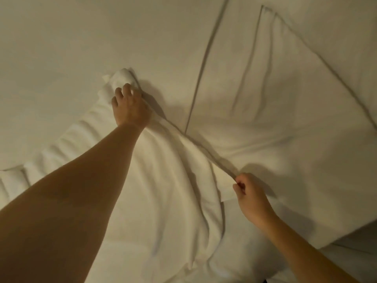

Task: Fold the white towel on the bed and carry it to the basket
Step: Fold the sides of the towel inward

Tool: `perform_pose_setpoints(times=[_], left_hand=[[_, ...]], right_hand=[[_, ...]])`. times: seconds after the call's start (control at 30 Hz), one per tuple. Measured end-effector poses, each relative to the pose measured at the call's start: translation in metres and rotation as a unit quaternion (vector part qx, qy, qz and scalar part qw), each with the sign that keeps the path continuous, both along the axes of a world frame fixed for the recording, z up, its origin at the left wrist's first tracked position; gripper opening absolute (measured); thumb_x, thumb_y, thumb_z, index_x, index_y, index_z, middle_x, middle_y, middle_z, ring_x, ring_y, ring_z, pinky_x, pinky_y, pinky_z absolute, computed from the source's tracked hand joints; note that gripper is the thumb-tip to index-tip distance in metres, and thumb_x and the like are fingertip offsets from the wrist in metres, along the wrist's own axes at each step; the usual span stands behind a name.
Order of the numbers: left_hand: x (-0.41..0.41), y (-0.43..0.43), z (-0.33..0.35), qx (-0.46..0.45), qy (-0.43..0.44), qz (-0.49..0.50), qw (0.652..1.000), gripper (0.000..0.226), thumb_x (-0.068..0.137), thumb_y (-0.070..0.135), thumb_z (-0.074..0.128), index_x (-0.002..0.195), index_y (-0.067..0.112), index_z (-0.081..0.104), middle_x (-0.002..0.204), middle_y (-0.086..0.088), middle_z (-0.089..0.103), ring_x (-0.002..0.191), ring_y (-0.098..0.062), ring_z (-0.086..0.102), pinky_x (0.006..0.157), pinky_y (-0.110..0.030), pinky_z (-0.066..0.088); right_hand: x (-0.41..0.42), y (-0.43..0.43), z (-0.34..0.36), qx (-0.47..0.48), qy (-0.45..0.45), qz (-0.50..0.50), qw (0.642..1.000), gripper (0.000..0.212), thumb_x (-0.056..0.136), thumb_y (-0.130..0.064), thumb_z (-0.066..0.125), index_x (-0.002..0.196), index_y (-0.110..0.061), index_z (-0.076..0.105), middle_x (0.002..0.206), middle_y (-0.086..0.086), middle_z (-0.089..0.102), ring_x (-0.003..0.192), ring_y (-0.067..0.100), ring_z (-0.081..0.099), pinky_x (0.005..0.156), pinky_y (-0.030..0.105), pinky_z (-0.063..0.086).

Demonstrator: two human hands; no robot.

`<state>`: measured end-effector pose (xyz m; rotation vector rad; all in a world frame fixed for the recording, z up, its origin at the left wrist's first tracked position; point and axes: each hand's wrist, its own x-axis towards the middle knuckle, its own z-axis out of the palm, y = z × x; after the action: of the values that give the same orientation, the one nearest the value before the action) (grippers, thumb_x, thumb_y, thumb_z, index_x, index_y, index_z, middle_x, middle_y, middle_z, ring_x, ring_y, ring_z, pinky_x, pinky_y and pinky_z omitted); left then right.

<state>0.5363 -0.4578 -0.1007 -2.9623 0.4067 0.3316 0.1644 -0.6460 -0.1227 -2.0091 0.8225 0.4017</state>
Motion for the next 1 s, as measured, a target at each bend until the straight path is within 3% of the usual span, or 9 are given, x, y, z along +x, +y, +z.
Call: perform_pose_setpoints(times=[0.13, 0.3, 0.47, 0.6, 0.7, 0.77, 0.87, 1.0], left_hand=[[0.0, 0.022, -0.005, 0.001, 0.04, -0.149, 0.988, 0.042, 0.083, 0.025, 0.061, 0.125, 0.031, 0.059, 0.142, -0.001, 0.05, 0.145, -0.03, 0.034, 0.119, -0.052, 0.027], [0.003, 0.024, 0.006, 0.027, 0.085, -0.199, 0.976, 0.043, 0.08, 0.029, 0.064, 0.121, 0.039, 0.068, 0.139, 0.009, 0.059, 0.146, -0.023, 0.035, 0.12, -0.053, 0.017], [0.004, 0.02, 0.026, -0.034, 0.13, -0.213, 0.968, 0.042, 0.078, 0.042, 0.068, 0.12, 0.042, 0.065, 0.131, 0.01, 0.063, 0.134, -0.022, 0.051, 0.112, -0.05, 0.032], [-0.003, 0.021, 0.031, -0.067, 0.131, -0.305, 0.941, 0.044, 0.071, 0.05, 0.076, 0.111, 0.031, 0.073, 0.11, 0.009, 0.073, 0.11, -0.021, 0.069, 0.101, -0.042, 0.047], [-0.01, 0.021, 0.029, -0.077, 0.153, -0.335, 0.927, 0.046, 0.075, 0.058, 0.07, 0.105, 0.024, 0.078, 0.104, 0.008, 0.077, 0.102, -0.02, 0.072, 0.091, -0.038, 0.057], [-0.016, 0.018, 0.031, -0.064, 0.148, -0.363, 0.918, 0.039, 0.076, 0.054, 0.079, 0.099, 0.023, 0.078, 0.099, 0.008, 0.075, 0.097, -0.019, 0.072, 0.084, -0.035, 0.06], [-0.026, 0.016, 0.03, -0.051, 0.127, -0.477, 0.868, 0.017, 0.084, 0.039, 0.079, 0.087, 0.022, 0.075, 0.089, 0.006, 0.07, 0.085, -0.022, 0.07, 0.07, -0.036, 0.059], [-0.032, 0.015, 0.035, -0.061, 0.153, -0.375, 0.912, 0.031, 0.086, 0.044, 0.071, 0.11, 0.026, 0.072, 0.103, 0.008, 0.069, 0.092, -0.021, 0.071, 0.07, -0.038, 0.06]], right_hand=[[-0.006, -0.01, 0.001, -0.009, -0.004, 0.0, 1.0, 0.016, 0.095, -0.009, 0.06, 0.083, -0.016, 0.053, 0.077, -0.004, 0.051, 0.065, 0.008, 0.049, 0.058, 0.014, 0.036], [-0.006, -0.013, -0.003, -0.018, -0.012, 0.011, 1.0, 0.018, 0.094, -0.008, 0.062, 0.082, -0.018, 0.053, 0.076, -0.002, 0.051, 0.065, 0.009, 0.049, 0.058, 0.016, 0.034], [-0.005, -0.015, 0.001, -0.02, -0.019, 0.002, 1.0, 0.017, 0.094, -0.007, 0.061, 0.082, -0.016, 0.053, 0.073, -0.004, 0.051, 0.062, 0.009, 0.048, 0.06, 0.011, 0.039], [-0.005, -0.016, 0.002, -0.023, -0.025, -0.006, 0.999, 0.018, 0.094, -0.008, 0.063, 0.082, -0.018, 0.054, 0.074, -0.005, 0.054, 0.064, 0.009, 0.052, 0.059, 0.012, 0.04], [-0.006, -0.017, 0.002, -0.022, -0.029, -0.011, 0.999, 0.018, 0.093, -0.007, 0.065, 0.081, -0.017, 0.056, 0.074, -0.005, 0.055, 0.065, 0.01, 0.054, 0.059, 0.011, 0.041], [-0.007, -0.018, 0.001, -0.029, -0.037, -0.013, 0.999, 0.017, 0.092, -0.006, 0.065, 0.082, -0.016, 0.057, 0.074, -0.005, 0.056, 0.066, 0.008, 0.055, 0.059, 0.009, 0.04], [-0.008, -0.021, 0.0, -0.039, -0.045, -0.014, 0.998, 0.016, 0.091, -0.006, 0.066, 0.082, -0.016, 0.059, 0.075, -0.004, 0.058, 0.068, 0.011, 0.057, 0.06, 0.009, 0.039], [-0.009, -0.021, 0.001, -0.038, -0.05, -0.021, 0.998, 0.015, 0.092, -0.007, 0.066, 0.083, -0.016, 0.059, 0.077, -0.001, 0.06, 0.069, 0.015, 0.059, 0.061, 0.013, 0.042]])
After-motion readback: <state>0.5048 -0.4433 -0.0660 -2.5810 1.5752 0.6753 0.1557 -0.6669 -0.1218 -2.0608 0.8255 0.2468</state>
